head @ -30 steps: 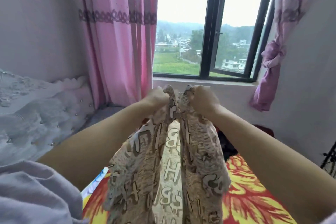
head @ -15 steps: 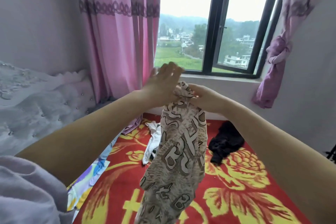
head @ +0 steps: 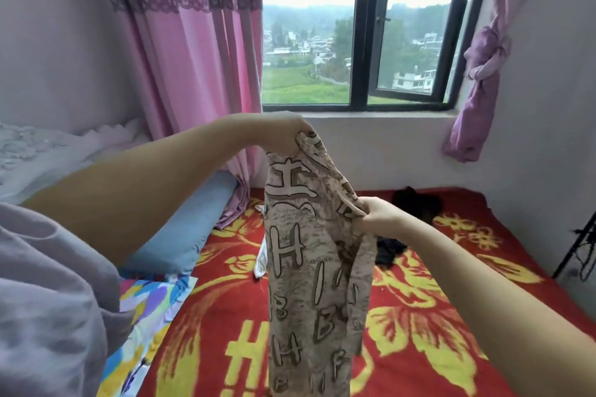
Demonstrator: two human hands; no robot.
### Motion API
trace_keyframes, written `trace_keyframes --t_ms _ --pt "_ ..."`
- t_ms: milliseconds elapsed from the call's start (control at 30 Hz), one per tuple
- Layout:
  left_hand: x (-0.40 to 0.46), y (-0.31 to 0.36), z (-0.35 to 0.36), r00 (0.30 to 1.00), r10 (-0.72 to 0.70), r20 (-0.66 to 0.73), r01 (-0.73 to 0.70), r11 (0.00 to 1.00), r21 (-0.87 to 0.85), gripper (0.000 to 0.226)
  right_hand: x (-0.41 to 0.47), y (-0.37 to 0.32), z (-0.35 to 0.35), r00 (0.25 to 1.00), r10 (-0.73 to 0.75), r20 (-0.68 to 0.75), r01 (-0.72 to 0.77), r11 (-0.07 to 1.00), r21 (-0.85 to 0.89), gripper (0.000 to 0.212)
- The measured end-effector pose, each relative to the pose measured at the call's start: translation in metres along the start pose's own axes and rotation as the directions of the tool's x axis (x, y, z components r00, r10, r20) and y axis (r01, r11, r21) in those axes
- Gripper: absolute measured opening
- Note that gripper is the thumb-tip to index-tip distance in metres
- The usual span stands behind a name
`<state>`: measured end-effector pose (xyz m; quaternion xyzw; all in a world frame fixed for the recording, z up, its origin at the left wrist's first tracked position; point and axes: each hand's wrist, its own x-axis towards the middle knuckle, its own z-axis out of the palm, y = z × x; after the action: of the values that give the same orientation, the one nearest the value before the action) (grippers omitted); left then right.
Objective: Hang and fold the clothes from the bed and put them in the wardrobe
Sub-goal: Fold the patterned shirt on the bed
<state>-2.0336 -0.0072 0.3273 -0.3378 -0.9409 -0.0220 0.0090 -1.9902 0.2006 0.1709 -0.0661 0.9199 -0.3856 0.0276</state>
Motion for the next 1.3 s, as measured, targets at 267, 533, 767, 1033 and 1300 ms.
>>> trace_keyframes --t_ms 267,533,767,1033,1300 --pt "0.009 -0.023 -0.017 0.995 -0.09 -0.037 0.089 0.996 -0.028 0.033 -0.003 0.068 0.006 0.995 0.077 -0.058 -0.071 0.993 0.089 0.016" --pt "0.044 -0.035 0.025 0.959 -0.221 -0.178 0.162 0.942 -0.294 0.024 -0.015 0.107 -0.022 0.897 -0.016 -0.442 -0.017 0.997 -0.07 0.027" --pt "0.117 -0.007 0.08 0.868 -0.288 -0.404 0.107 0.904 -0.414 0.024 -0.053 0.189 -0.089 0.826 0.265 -0.497 -0.455 0.835 -0.311 0.032" --pt "0.163 0.039 0.026 0.725 -0.219 -0.653 -0.145 0.878 -0.456 0.025 -0.089 0.175 -0.172 0.486 -0.049 -0.873 -0.352 0.903 -0.247 0.023" --pt "0.074 -0.007 0.172 0.773 -0.144 -0.618 -0.171 0.89 -0.422 0.02 -0.146 0.189 -0.087 0.796 -0.06 -0.602 -0.318 0.806 -0.5 0.045"
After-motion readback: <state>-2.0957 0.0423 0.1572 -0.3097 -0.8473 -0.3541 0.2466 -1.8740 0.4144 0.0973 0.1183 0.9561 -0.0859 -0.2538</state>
